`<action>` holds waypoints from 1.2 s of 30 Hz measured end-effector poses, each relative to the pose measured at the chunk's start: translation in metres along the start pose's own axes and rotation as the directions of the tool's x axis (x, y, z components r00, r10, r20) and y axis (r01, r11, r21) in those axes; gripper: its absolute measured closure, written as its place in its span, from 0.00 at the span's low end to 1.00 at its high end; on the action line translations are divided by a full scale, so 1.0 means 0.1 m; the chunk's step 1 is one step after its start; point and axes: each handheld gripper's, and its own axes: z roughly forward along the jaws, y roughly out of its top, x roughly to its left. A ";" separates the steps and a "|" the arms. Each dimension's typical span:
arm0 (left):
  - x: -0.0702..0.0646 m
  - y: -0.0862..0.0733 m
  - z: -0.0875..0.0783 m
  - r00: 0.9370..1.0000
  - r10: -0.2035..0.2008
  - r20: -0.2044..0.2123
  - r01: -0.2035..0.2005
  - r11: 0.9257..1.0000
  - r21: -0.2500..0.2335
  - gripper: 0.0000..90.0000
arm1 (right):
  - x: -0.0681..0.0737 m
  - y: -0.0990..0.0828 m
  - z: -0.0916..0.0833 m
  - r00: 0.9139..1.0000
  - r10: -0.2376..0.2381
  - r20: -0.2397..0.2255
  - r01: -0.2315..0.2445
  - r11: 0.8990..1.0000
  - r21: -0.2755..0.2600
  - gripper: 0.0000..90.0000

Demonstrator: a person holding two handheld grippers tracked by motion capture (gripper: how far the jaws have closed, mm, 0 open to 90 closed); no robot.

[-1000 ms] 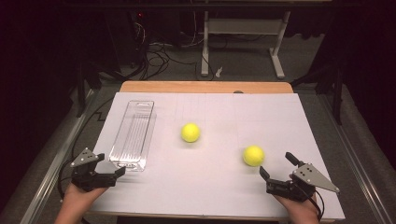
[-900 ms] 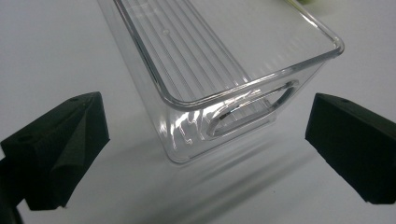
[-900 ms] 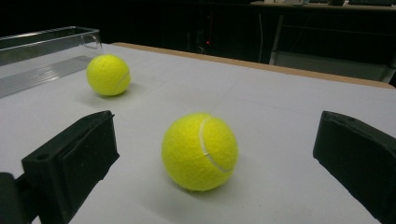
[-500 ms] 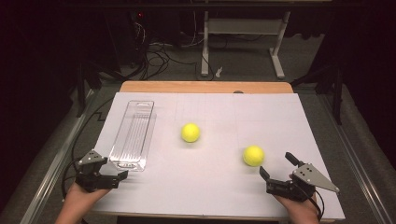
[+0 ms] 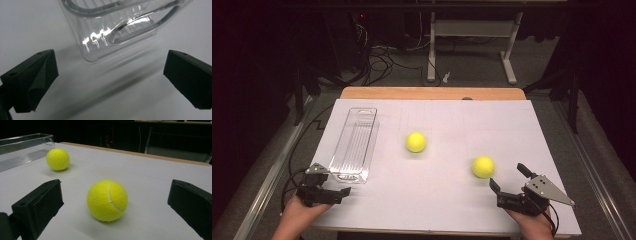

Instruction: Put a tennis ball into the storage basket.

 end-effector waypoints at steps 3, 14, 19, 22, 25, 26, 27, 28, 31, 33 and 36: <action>-0.04 0.02 0.02 0.999 -0.029 0.016 0.028 0.999 0.038 0.01 | 0.00 0.00 -0.02 1.000 0.019 0.005 -0.019 1.000 -0.006 0.00; -0.04 0.04 -0.06 0.998 -0.055 0.041 0.049 0.990 0.135 0.01 | -0.04 -0.01 -0.01 0.999 0.033 0.002 -0.033 0.999 -0.006 0.00; -0.04 0.08 -0.06 0.995 -0.080 0.064 0.067 0.979 0.191 0.01 | -0.02 -0.01 0.00 1.000 0.028 -0.001 -0.028 1.000 -0.006 0.00; -0.05 0.11 -0.05 0.995 -0.075 0.065 0.058 0.971 0.231 0.01 | -0.02 -0.01 0.00 1.000 0.026 -0.004 -0.026 1.000 -0.006 0.00; -0.08 0.13 -0.04 0.996 -0.056 0.075 0.033 0.960 0.279 0.01 | -0.02 -0.01 0.00 1.000 0.027 -0.005 -0.027 1.000 -0.008 0.00; -0.09 0.13 -0.04 0.996 -0.048 0.074 0.025 0.957 0.289 0.01 | -0.02 -0.01 0.00 1.000 0.027 -0.006 -0.027 1.000 -0.007 0.00; -0.10 0.14 -0.04 0.996 -0.045 0.077 0.020 0.955 0.297 0.01 | -0.03 -0.01 -0.01 1.000 0.029 -0.007 -0.029 1.000 -0.006 0.00; -0.11 0.14 -0.04 0.995 -0.050 0.084 0.022 0.952 0.306 0.01 | -0.03 -0.01 -0.01 1.000 0.029 -0.007 -0.029 1.000 -0.006 0.00; -0.12 0.14 -0.05 0.993 -0.065 0.100 0.030 0.948 0.317 0.01 | -0.03 0.00 -0.01 1.000 0.030 -0.007 -0.030 1.000 -0.007 0.00; -0.14 0.13 -0.04 0.990 -0.076 0.115 0.035 0.944 0.327 0.01 | -0.03 0.00 -0.01 1.000 0.029 -0.008 -0.029 1.000 -0.007 0.00; -0.23 0.13 -0.03 0.992 -0.054 0.112 0.013 0.943 0.332 0.01 | -0.02 0.00 0.00 1.000 0.026 -0.008 -0.026 1.000 -0.007 0.00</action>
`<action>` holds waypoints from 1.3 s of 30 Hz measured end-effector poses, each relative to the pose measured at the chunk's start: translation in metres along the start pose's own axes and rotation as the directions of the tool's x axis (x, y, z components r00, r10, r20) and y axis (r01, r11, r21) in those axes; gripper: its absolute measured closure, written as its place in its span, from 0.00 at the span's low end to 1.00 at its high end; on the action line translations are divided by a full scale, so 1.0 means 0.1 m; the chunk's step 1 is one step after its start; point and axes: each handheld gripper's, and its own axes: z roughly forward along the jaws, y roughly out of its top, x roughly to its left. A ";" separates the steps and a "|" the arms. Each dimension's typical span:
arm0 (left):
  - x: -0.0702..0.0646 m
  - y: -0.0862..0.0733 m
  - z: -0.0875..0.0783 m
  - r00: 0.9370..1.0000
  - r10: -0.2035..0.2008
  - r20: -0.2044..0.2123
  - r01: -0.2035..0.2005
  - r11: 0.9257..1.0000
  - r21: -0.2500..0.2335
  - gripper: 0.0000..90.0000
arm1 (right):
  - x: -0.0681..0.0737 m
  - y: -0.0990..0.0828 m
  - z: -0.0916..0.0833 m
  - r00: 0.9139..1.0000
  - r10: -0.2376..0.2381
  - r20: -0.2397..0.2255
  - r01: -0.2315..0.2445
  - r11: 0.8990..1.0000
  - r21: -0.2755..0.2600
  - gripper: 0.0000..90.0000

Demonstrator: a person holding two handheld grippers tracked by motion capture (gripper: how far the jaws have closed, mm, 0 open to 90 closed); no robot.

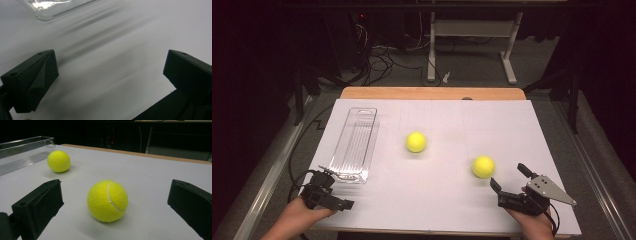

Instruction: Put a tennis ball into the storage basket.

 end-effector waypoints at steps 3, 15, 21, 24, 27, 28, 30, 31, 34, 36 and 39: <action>-0.07 0.01 0.02 1.000 0.008 0.009 -0.009 1.000 0.020 0.01 | 0.01 0.00 0.00 1.000 -0.004 0.000 0.004 1.000 -0.001 0.00; -0.36 0.14 0.07 0.998 0.056 0.022 -0.057 0.996 0.069 0.01 | 0.02 0.01 0.00 1.000 -0.005 -0.004 0.005 1.000 -0.002 0.01; -0.50 0.25 0.10 0.996 0.073 0.049 -0.076 0.995 0.062 0.01 | 0.02 0.01 -0.01 1.000 -0.007 -0.004 0.007 1.000 -0.004 0.01; -0.58 0.30 0.13 0.994 0.092 0.055 -0.095 0.993 0.068 0.01 | 0.01 0.01 -0.01 1.000 -0.007 -0.003 0.007 1.000 -0.006 0.01; -0.66 0.36 0.16 0.992 0.108 0.063 -0.113 0.991 0.072 0.01 | 0.01 0.01 -0.01 1.000 -0.006 -0.004 0.006 1.000 -0.007 0.01; -0.69 0.38 0.17 0.991 0.116 0.065 -0.121 0.990 0.073 0.01 | 0.01 0.01 -0.01 1.000 -0.006 -0.004 0.006 1.000 -0.007 0.01; -0.75 0.42 0.19 0.989 0.129 0.072 -0.135 0.988 0.076 0.01 | 0.01 0.02 -0.02 1.000 -0.004 -0.004 0.004 1.000 -0.006 0.01; -0.77 0.44 0.20 0.989 0.130 0.075 -0.135 0.988 0.075 0.01 | 0.01 0.02 -0.02 1.000 -0.004 -0.004 0.004 1.000 -0.008 0.01; -0.84 0.50 0.22 0.986 0.142 0.085 -0.148 0.986 0.073 0.01 | 0.01 0.02 -0.02 1.000 -0.004 -0.004 0.004 1.000 -0.009 0.01; -0.88 0.53 0.24 0.985 0.148 0.087 -0.154 0.985 0.071 0.01 | 0.01 0.02 -0.02 1.000 -0.004 -0.005 0.004 1.000 -0.008 0.01; -0.96 0.60 0.26 0.983 0.159 0.092 -0.166 0.984 0.071 0.01 | 0.01 0.02 -0.02 1.000 -0.005 -0.006 0.005 1.000 -0.009 0.01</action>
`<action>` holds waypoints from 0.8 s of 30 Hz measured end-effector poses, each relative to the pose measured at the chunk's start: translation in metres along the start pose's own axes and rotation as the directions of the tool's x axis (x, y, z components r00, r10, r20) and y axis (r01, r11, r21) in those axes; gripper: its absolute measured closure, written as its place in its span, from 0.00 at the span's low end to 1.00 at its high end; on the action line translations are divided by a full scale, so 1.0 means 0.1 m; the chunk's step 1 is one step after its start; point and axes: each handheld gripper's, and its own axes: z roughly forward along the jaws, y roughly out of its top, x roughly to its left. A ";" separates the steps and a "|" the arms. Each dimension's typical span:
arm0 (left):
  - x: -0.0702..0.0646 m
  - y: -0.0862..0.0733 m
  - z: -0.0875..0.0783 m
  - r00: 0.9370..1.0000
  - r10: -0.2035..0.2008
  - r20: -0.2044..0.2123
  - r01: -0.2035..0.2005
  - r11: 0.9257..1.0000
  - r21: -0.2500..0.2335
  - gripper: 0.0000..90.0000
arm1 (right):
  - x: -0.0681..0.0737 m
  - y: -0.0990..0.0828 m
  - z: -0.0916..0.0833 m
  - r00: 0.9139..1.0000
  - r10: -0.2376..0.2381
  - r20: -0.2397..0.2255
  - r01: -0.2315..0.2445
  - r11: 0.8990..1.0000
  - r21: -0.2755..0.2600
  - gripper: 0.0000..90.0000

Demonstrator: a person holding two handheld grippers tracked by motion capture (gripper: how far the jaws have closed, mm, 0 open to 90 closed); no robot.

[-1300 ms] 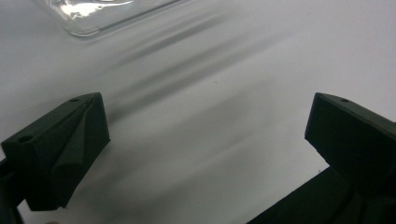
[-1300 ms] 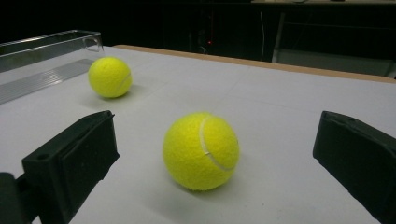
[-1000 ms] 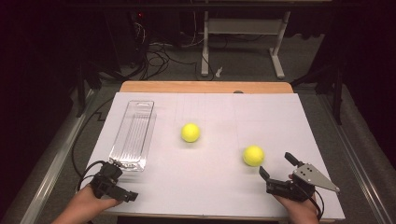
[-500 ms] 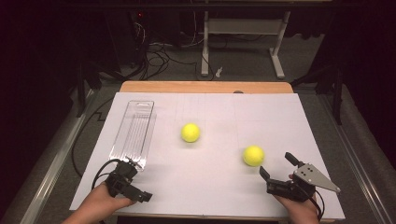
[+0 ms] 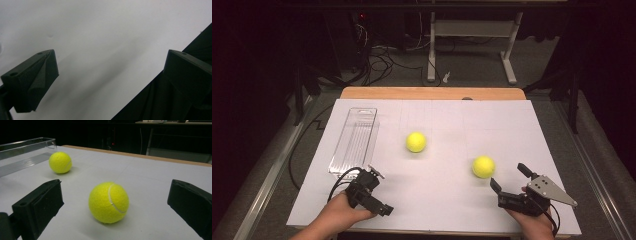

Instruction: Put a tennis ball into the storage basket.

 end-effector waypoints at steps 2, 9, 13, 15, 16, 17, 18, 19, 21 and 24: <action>-0.04 0.05 0.01 1.000 0.006 0.002 -0.006 1.000 -0.007 0.01 | 0.00 0.00 0.00 1.000 -0.001 0.000 0.001 1.000 -0.001 0.01; -0.14 0.23 0.06 1.000 0.015 0.005 -0.015 0.999 -0.041 0.01 | -0.01 0.00 0.00 1.000 -0.002 0.000 0.002 1.000 -0.006 0.01; -0.18 0.33 0.09 1.000 0.013 -0.006 -0.014 0.998 -0.061 0.01 | -0.01 0.01 -0.01 1.000 0.001 0.001 -0.001 1.000 -0.007 0.01; -0.18 0.38 0.10 1.000 0.009 -0.009 -0.010 0.997 -0.071 0.01 | -0.01 0.00 -0.01 1.000 0.001 0.000 -0.001 1.000 -0.007 0.01; -0.18 0.42 0.10 1.000 0.003 -0.009 -0.004 0.997 -0.072 0.01 | -0.01 0.00 0.00 1.000 0.001 0.000 -0.001 1.000 -0.007 0.01; -0.18 0.46 0.11 1.000 -0.002 -0.016 0.001 0.997 -0.075 0.01 | -0.01 0.00 0.00 1.000 0.002 -0.001 -0.002 1.000 -0.007 0.01; -0.18 0.49 0.11 1.000 -0.001 -0.021 -0.001 0.997 -0.077 0.01 | -0.01 0.00 0.00 1.000 0.001 0.000 -0.001 1.000 -0.007 0.01; -0.19 0.52 0.11 1.000 0.000 -0.028 -0.002 0.997 -0.081 0.01 | -0.01 0.00 0.00 1.000 0.002 0.000 -0.002 1.000 -0.007 0.01; -0.19 0.59 0.10 0.999 -0.008 -0.036 0.004 0.995 -0.095 0.02 | -0.01 0.01 -0.01 1.000 0.002 0.001 -0.002 1.000 -0.009 0.01; -0.20 0.68 0.10 0.999 -0.010 -0.047 0.005 0.993 -0.115 0.02 | -0.02 0.01 -0.01 1.000 0.007 0.002 -0.007 1.000 -0.010 0.01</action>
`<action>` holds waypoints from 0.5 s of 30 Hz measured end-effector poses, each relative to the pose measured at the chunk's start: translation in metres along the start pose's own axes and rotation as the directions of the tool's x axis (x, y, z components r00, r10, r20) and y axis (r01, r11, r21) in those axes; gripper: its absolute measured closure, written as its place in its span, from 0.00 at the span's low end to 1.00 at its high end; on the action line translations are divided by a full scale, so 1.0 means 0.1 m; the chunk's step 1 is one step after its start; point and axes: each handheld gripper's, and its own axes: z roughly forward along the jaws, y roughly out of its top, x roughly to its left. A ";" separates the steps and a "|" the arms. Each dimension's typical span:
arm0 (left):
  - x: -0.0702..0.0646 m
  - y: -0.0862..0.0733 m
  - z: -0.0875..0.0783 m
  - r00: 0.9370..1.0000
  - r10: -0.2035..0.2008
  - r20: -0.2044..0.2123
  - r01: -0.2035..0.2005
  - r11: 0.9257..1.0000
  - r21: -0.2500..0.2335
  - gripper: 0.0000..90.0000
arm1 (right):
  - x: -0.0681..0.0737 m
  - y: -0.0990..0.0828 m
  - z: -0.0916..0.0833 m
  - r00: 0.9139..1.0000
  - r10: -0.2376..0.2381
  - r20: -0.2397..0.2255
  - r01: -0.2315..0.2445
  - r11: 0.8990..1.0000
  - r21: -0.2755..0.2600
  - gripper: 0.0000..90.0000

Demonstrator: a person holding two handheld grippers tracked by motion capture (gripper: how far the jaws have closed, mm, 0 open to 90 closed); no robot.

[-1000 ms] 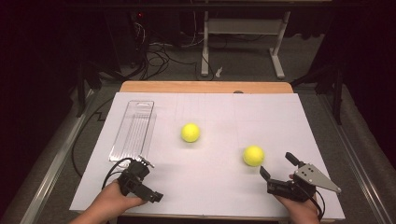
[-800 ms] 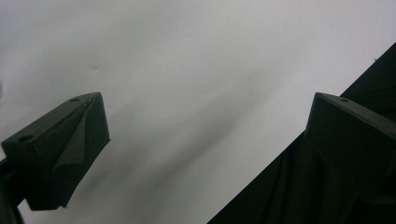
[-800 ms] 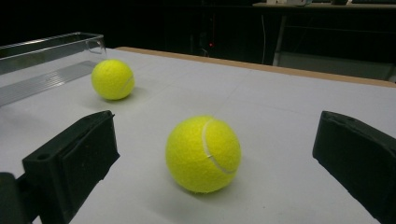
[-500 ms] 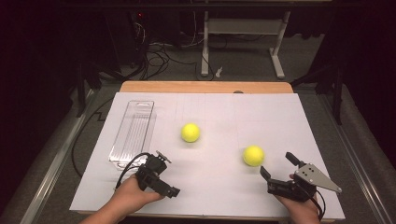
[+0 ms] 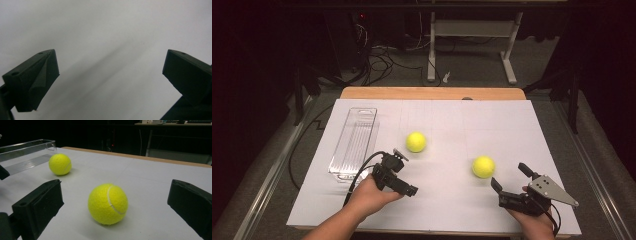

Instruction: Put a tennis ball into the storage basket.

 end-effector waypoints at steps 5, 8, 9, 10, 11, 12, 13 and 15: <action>-0.02 0.15 0.03 0.999 0.005 -0.041 -0.006 1.000 -0.028 0.02 | -0.01 0.00 0.00 1.000 0.002 0.001 -0.002 1.000 -0.002 0.01; -0.01 0.23 0.06 0.999 -0.015 -0.047 0.013 0.999 -0.041 0.02 | -0.01 0.00 -0.01 1.000 0.003 0.000 -0.003 1.000 -0.004 0.01; -0.01 0.25 0.07 0.998 -0.009 -0.058 0.006 0.999 -0.045 0.02 | -0.01 0.00 -0.01 1.000 0.003 0.000 -0.003 1.000 -0.005 0.01; -0.01 0.27 0.08 0.997 -0.009 -0.073 0.005 0.999 -0.052 0.02 | -0.01 0.00 -0.01 1.000 0.003 -0.001 -0.003 1.000 -0.005 0.01; 0.00 0.30 0.09 0.997 -0.016 -0.078 0.011 0.998 -0.057 0.02 | -0.01 0.00 -0.01 1.000 0.004 -0.001 -0.004 1.000 -0.006 0.01; 0.01 0.32 0.10 0.997 -0.028 -0.076 0.023 0.997 -0.067 0.02 | -0.02 0.00 -0.01 1.000 0.003 -0.001 -0.003 1.000 -0.007 0.01; 0.02 0.34 0.10 0.997 -0.035 -0.076 0.030 0.997 -0.074 0.02 | -0.02 0.00 -0.01 1.000 0.005 -0.001 -0.005 1.000 -0.007 0.01; 0.05 0.38 0.12 0.996 -0.042 -0.080 0.035 0.996 -0.087 0.02 | -0.02 0.00 -0.01 1.000 0.006 -0.002 -0.006 1.000 -0.006 0.01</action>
